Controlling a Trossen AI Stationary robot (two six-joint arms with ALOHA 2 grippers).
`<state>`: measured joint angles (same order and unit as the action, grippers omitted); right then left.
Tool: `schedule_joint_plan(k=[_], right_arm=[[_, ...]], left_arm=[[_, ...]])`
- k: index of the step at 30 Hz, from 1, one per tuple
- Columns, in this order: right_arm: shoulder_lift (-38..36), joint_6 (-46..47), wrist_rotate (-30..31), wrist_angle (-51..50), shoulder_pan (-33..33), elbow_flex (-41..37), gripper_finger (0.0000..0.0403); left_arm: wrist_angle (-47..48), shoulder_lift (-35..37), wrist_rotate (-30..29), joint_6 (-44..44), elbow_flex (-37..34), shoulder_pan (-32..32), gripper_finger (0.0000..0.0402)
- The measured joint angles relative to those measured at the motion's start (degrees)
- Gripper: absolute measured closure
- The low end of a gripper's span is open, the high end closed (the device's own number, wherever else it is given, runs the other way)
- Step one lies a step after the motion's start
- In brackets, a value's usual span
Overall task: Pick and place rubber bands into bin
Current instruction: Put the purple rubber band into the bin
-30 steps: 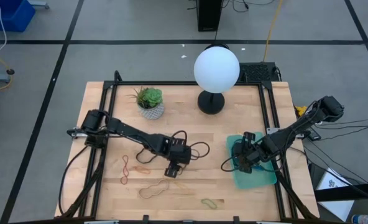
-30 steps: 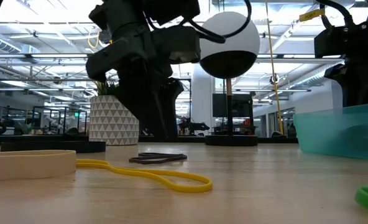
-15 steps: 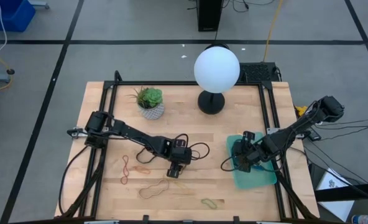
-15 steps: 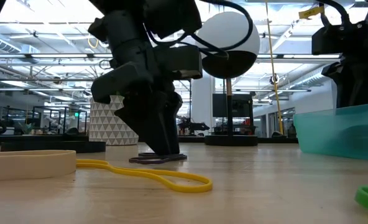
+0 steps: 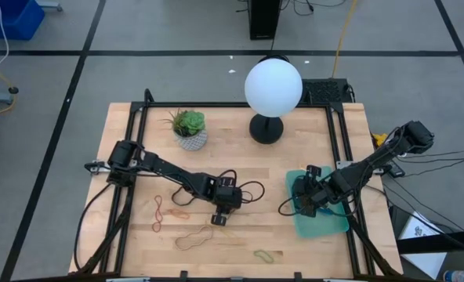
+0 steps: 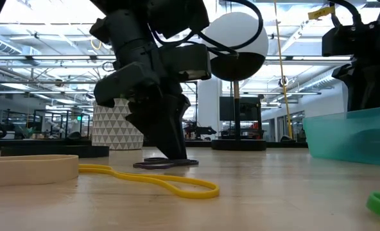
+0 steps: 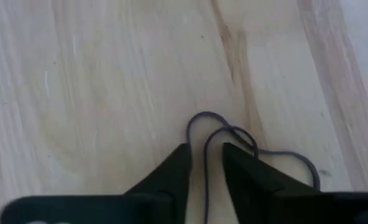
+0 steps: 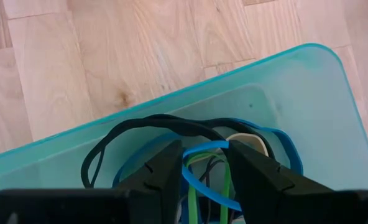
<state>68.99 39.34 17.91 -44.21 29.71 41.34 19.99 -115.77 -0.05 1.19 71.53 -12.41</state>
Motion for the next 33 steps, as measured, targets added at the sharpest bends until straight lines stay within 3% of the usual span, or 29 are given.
schedule_joint_plan(k=[7, 18, 33], right_arm=[[0.0, -0.16, -0.02, 0.02, 0.0, 0.0, 0.0277], [0.0, -1.45, -0.04, 0.01, 0.0, 0.0, 0.0279], [-0.26, -2.78, -0.07, 1.39, 0.0, 0.0, 0.0282]], left_arm=[[-2.01, -0.11, -1.03, 0.02, -0.04, 0.8, 0.0393], [-1.94, 0.68, 0.91, 1.41, -0.07, 0.88, 0.0395], [-2.98, 7.03, 1.14, 4.37, 0.12, 1.01, 0.0399]])
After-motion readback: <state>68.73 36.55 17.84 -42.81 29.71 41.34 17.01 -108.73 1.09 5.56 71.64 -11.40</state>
